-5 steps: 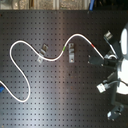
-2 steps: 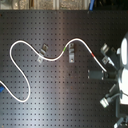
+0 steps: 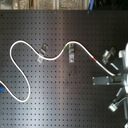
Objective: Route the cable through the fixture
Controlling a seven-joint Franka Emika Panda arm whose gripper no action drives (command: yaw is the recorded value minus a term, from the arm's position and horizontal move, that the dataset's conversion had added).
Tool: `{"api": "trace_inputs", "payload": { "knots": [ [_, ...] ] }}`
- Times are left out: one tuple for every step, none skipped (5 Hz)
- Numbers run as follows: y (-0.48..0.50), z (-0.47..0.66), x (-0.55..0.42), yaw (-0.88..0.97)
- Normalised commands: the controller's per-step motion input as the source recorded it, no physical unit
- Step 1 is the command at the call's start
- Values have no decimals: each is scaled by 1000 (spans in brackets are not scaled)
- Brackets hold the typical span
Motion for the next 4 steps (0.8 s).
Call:
{"api": "trace_inputs", "payload": {
  "knots": [
    [-465, -28, 540, -34],
    [-547, -7, 141, 0],
    [-428, 70, -157, 131],
    [-291, 161, -546, 257]
  ]
}}
